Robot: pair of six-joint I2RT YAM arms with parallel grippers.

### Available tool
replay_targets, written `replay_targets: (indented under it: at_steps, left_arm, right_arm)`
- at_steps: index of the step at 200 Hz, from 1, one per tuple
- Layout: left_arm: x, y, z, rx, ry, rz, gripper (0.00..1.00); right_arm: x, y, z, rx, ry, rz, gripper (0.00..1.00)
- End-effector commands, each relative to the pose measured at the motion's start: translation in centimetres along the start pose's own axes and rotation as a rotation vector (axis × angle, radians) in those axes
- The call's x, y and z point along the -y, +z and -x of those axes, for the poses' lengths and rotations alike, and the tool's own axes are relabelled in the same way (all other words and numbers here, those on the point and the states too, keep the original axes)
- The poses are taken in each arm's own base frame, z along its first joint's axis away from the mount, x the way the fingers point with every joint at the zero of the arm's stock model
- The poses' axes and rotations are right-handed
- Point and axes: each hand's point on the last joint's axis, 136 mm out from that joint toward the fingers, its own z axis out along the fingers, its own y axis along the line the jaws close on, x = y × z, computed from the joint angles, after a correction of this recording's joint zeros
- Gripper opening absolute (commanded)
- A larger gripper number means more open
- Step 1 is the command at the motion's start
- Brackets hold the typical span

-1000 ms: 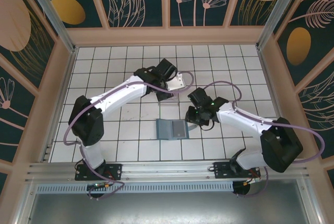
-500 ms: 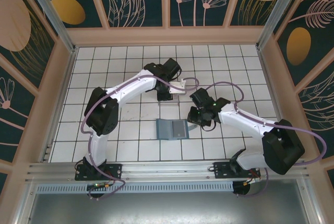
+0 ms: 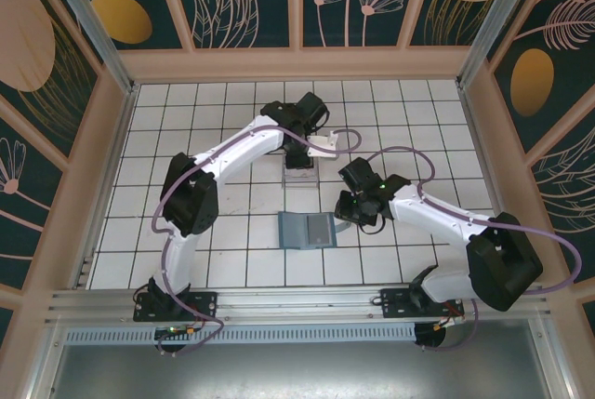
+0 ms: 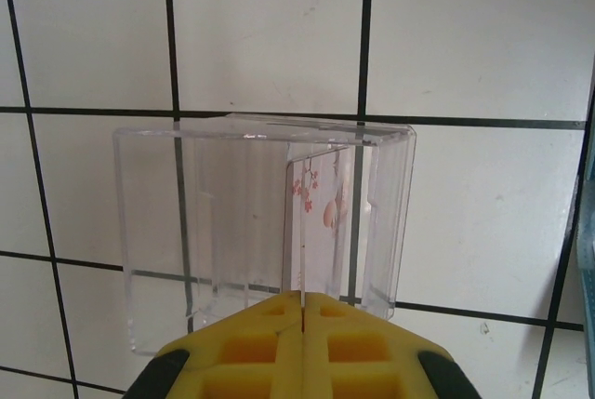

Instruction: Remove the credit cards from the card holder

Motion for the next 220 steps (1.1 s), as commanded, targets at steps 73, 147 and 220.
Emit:
replay_targets:
  at_steps: [73, 147, 220]
  left_arm:
    - [1.5, 2.5, -0.8, -0.032, 0.010, -0.129, 0.00]
    - [2.1, 3.3, 0.0, -0.013, -0.010, -0.193, 0.00]
    - [0.9, 3.8, -0.7, -0.056, -0.063, -0.152, 0.12]
  right_arm:
    - [0.9, -0.3, -0.2, 0.000, 0.022, -0.012, 0.28]
    - [1.2, -0.4, -0.3, 0.000, 0.026, -0.016, 0.28]
    - [1.0, -0.3, -0.3, -0.008, 0.022, -0.011, 0.27]
